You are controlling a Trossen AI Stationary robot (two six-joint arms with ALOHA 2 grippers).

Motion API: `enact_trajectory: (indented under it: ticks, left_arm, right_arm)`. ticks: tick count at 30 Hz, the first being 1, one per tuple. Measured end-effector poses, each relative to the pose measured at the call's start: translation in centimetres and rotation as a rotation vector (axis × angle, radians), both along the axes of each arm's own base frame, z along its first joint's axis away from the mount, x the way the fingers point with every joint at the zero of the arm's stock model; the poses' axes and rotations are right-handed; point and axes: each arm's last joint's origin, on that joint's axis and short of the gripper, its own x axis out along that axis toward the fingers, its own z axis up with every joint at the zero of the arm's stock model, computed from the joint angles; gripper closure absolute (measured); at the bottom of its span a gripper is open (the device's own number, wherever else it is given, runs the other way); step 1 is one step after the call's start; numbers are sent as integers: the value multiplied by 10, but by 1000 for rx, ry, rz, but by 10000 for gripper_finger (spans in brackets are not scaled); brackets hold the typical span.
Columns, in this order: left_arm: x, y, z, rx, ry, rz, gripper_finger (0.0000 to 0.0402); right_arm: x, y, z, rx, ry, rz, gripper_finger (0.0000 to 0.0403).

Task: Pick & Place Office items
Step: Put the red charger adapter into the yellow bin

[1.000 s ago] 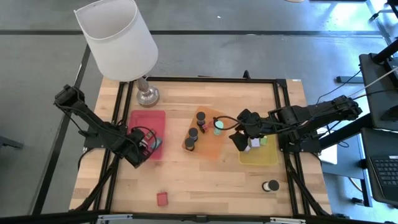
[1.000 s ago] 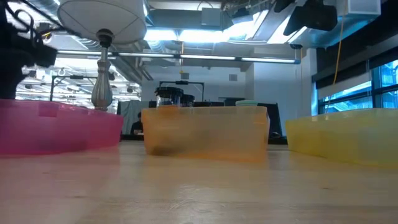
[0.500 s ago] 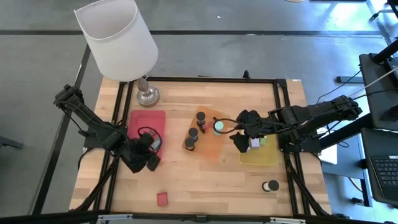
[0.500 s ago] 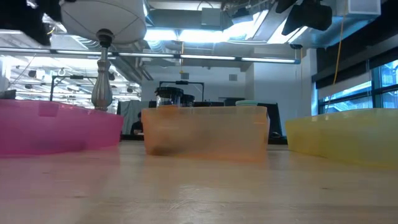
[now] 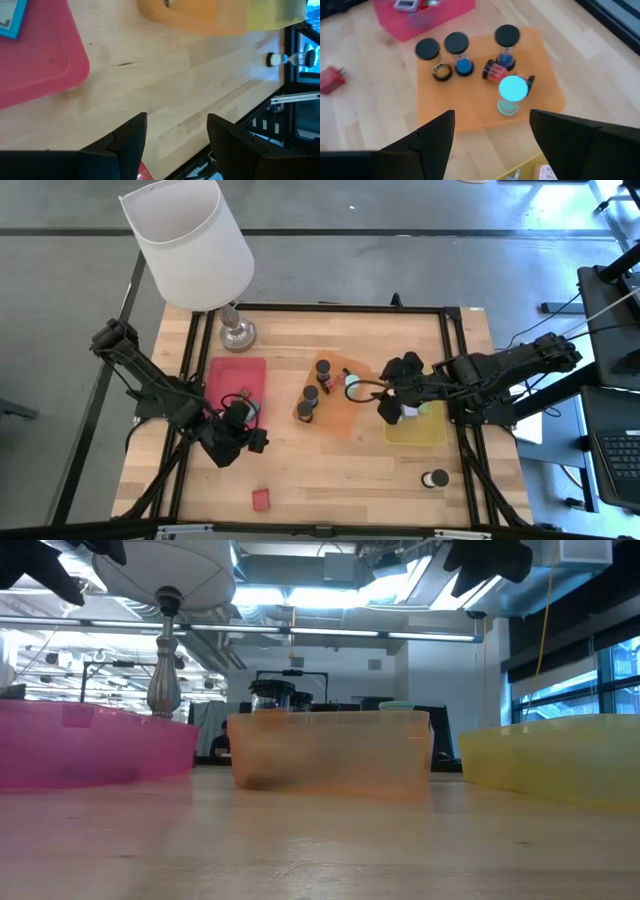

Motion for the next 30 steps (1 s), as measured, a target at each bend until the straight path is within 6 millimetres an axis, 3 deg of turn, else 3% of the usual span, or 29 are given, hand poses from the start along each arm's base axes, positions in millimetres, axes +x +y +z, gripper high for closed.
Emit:
enact_trajectory:
  ticks: [4,12,19,30]
  left_arm:
    - [1,-1,-2,9,4,-3,197]
    - [1,0,-1,35,-9,-7,197]
    - [4,-3,1,-33,-16,-35,197]
    - [15,-3,12,44,-262,125,198]
  right_arm:
    - [-2,2,0,25,-14,-54,156]
    - [-2,6,0,40,1,3,193]
    - [-2,7,-1,62,6,17,199]
    - [-2,7,0,63,3,15,199]
